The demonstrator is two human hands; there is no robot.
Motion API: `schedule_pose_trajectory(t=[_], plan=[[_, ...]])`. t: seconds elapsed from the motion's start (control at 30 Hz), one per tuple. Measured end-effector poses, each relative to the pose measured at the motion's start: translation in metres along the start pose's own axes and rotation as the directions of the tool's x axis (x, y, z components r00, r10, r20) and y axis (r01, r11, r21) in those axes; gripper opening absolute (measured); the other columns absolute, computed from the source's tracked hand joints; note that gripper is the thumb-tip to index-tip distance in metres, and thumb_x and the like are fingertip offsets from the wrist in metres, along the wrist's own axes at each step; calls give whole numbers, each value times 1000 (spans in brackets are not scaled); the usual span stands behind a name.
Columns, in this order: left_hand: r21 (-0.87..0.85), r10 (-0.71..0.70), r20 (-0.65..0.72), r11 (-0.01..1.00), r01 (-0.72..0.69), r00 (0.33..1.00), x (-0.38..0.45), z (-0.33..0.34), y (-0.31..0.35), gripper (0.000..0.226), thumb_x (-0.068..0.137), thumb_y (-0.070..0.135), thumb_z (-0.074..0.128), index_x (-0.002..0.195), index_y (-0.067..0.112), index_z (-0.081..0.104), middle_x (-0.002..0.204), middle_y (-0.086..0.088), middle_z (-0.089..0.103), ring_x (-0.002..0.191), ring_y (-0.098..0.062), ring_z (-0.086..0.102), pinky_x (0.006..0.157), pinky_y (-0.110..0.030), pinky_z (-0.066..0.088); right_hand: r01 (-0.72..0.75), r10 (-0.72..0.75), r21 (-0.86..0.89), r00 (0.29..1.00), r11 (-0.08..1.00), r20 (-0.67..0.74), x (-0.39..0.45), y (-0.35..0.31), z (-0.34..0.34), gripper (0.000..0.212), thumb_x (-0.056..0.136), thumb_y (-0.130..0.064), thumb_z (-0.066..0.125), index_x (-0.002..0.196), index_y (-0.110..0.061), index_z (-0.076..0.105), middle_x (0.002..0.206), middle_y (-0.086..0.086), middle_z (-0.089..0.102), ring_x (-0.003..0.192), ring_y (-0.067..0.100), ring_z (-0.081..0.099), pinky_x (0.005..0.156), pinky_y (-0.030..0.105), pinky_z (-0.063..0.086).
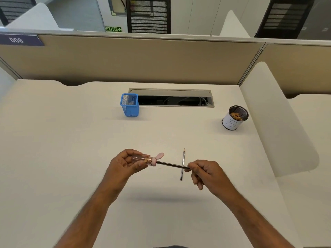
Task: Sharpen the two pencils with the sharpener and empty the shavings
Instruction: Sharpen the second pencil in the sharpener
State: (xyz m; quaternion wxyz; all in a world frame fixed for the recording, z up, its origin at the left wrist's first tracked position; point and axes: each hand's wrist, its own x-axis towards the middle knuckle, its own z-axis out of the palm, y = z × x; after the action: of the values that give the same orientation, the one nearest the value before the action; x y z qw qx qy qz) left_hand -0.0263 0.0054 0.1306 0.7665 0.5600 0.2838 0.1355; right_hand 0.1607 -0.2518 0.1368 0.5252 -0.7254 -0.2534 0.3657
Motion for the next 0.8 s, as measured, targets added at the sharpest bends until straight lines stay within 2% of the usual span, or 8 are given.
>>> schedule_pose_trajectory(t=[0.1, 0.17, 0.27, 0.43, 0.53, 0.67, 0.73, 0.8], plan=[[-19, 1, -14, 1000, -1, 1000, 0, 1, -1, 57, 71, 50, 104, 112, 21, 78, 123, -17, 86, 118, -34, 82, 97, -30, 66, 10, -11, 35, 1000, 999, 9, 0, -2, 2, 27, 102, -45, 58, 108, -29, 78, 75, 0, 72, 57, 21, 62, 58, 18, 46], [-33, 4, -20, 999, -4, 1000, -1, 1, -1, 57, 70, 50, 105, 112, 21, 79, 124, -18, 85, 118, -34, 82, 96, -30, 66, 37, -37, 6, 999, 999, -3, -2, -2, 3, 26, 94, -47, 68, 118, -37, 72, 87, -7, 74, 69, 23, 69, 67, 22, 53], [-44, 6, -21, 999, -7, 1000, -1, 1, -1, 59, 70, 50, 105, 113, 19, 78, 125, -19, 85, 120, -36, 81, 100, -33, 66, 86, -91, -75, 993, 993, -76, -5, -1, 2, 30, 87, -44, 77, 116, -43, 71, 97, -10, 75, 76, 14, 72, 75, 28, 56], [-50, 16, -27, 999, -17, 1000, -1, 1, 1, 60, 68, 51, 105, 112, 20, 79, 124, -19, 85, 117, -35, 82, 98, -33, 66, 136, -156, -139, 977, 981, -147, -6, 1, 2, 15, 87, -45, 78, 101, -39, 78, 86, -3, 77, 72, 22, 71, 68, 31, 54], [-67, 19, -28, 998, -21, 999, -1, 2, 2, 57, 67, 50, 106, 110, 21, 80, 123, -20, 85, 116, -35, 83, 96, -31, 67, 152, -170, -126, 974, 980, -152, -4, 2, 3, 11, 90, -33, 81, 100, -38, 80, 84, -4, 77, 70, 13, 69, 67, 18, 51], [-71, 16, -22, 997, -17, 1000, -4, 1, 2, 55, 68, 50, 106, 108, 22, 80, 122, -21, 85, 115, -34, 83, 96, -30, 66, 129, -146, -144, 983, 981, -115, -1, 1, 3, 14, 97, -23, 76, 98, -36, 79, 82, -5, 78, 66, 8, 67, 68, 20, 54], [-72, 6, -13, 997, -7, 1000, -6, 2, 0, 56, 68, 49, 106, 109, 20, 80, 122, -21, 85, 115, -35, 83, 95, -30, 66, 111, -124, -151, 989, 982, -81, -1, 1, 1, 11, 100, -33, 68, 93, -33, 77, 70, -5, 71, 58, 9, 62, 63, 23, 53], [-76, -2, -3, 997, 2, 1000, -6, 3, -3, 58, 69, 48, 106, 111, 17, 78, 123, -22, 84, 116, -36, 82, 96, -31, 66, 107, -118, -200, 992, 974, -42, -2, 2, 0, 27, 101, -48, 57, 89, -30, 74, 57, -7, 59, 49, 9, 52, 56, 22, 46]])
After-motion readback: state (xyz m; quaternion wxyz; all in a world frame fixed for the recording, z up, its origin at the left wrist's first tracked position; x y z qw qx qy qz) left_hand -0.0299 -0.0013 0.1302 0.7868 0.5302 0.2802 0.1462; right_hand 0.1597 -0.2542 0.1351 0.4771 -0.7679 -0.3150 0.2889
